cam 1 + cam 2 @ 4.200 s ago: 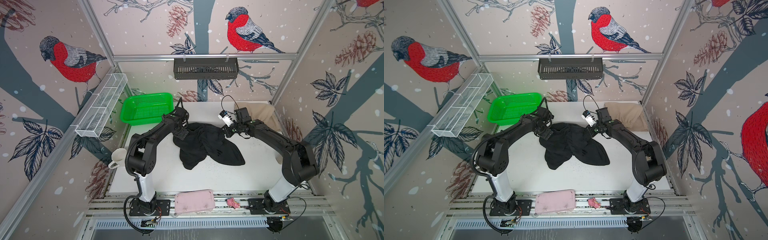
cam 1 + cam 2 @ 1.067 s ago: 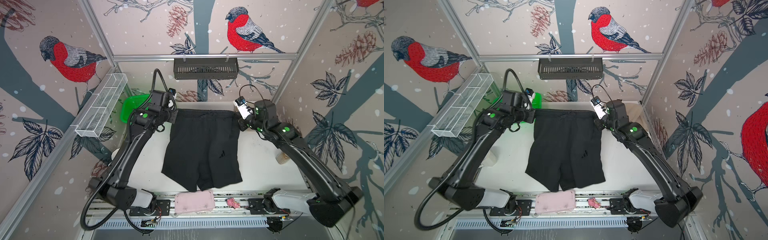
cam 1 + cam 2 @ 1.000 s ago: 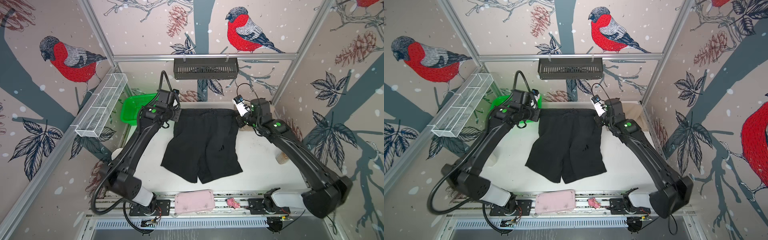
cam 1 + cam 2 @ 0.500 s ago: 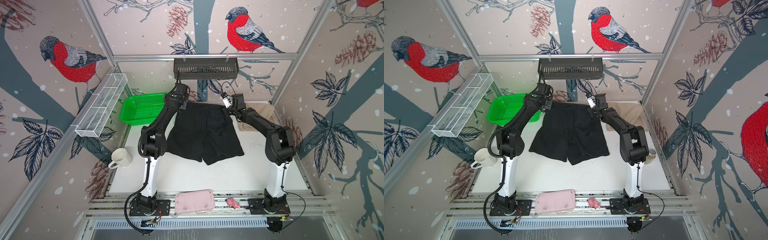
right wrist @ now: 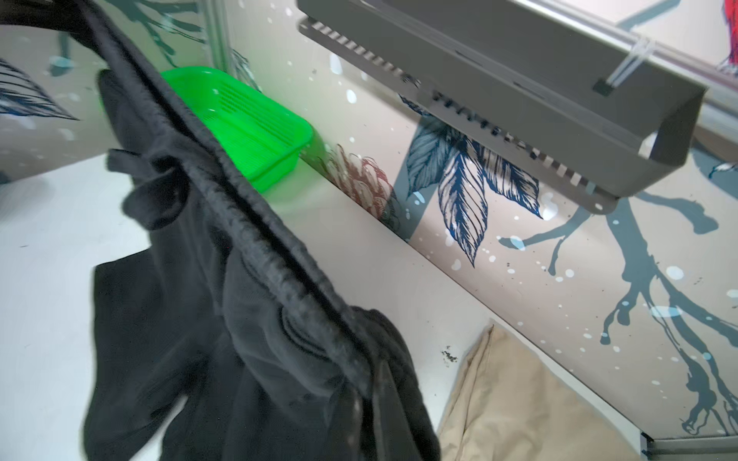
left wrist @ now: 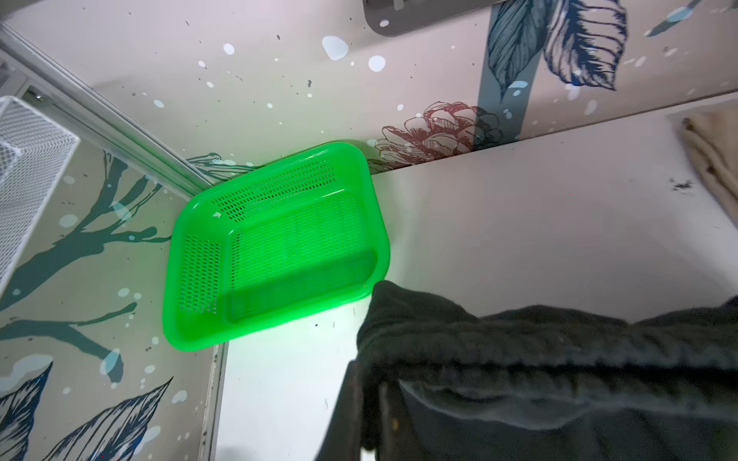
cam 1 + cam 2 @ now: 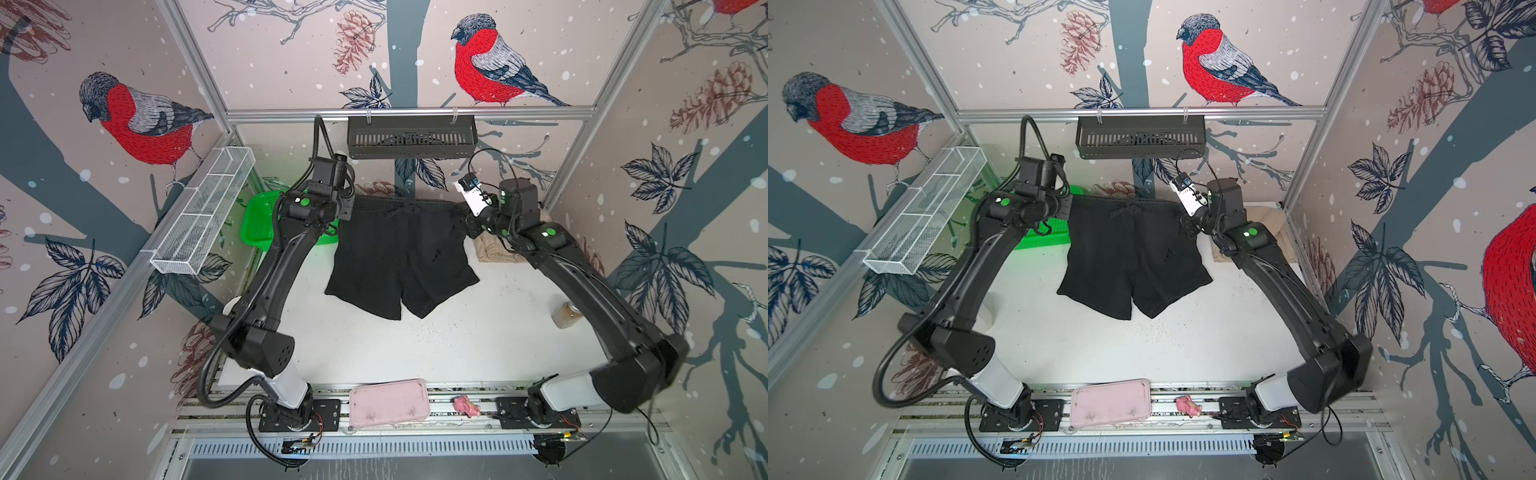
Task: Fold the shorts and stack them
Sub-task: 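Lift the black shorts by the waistband again with both grippers, then lower the black shorts flat onto the table and open both grippers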
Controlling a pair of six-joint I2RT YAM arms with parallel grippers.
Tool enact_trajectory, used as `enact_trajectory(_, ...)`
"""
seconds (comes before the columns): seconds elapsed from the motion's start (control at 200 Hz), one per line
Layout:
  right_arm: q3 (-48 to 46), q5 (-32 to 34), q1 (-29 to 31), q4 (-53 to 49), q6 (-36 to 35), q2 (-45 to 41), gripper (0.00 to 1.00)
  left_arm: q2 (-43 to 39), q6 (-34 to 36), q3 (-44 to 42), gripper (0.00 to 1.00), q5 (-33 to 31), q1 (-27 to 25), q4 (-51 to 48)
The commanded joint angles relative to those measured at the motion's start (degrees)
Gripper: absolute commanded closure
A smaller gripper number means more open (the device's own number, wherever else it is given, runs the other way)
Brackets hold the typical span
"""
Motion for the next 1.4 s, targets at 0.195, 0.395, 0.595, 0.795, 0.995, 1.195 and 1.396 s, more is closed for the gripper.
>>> enact_trajectory(0.195, 4.16, 8.60, 8.86, -13.99, 4.40, -17.10, 1.00, -15.28, -2.18, 4.41, 1.00, 2.04, -0.05, -14.89)
enact_trajectory(0.395, 7.27, 8.94, 11.90, -19.12, 6.85, -20.23, 1.00, -16.36, -4.14, 6.26, 1.00, 1.28, -0.71, -20.80)
enact_trajectory(0.595, 8.58, 12.36, 12.49, -20.42, 7.02, -17.33, 1.00, -13.19, -5.60, 8.43, 1.00, -2.51, -1.21, -21.95)
enact_trajectory(0.795, 4.80, 15.86, 6.59, -14.62, 4.78, -9.58, 1.00, -3.17, -4.45, 5.19, 1.00, -7.99, -1.11, -18.43)
enact_trajectory(0.995, -4.01, 7.15, -6.93, 1.47, 3.69, 0.45, 1.00, 9.80, -3.08, 3.99, 1.00, -10.18, -0.48, -7.52)
enact_trajectory(1.195, -4.05, 1.86, -11.26, 14.39, 3.23, 18.02, 1.00, 30.95, -1.99, 19.39, 1.00, -14.46, 1.15, -6.11)
enact_trajectory(1.396, 9.61, -0.50, -11.87, 15.68, 4.31, 38.44, 1.00, 43.77, 0.12, 29.35, 1.00, -18.10, 1.37, 0.73)
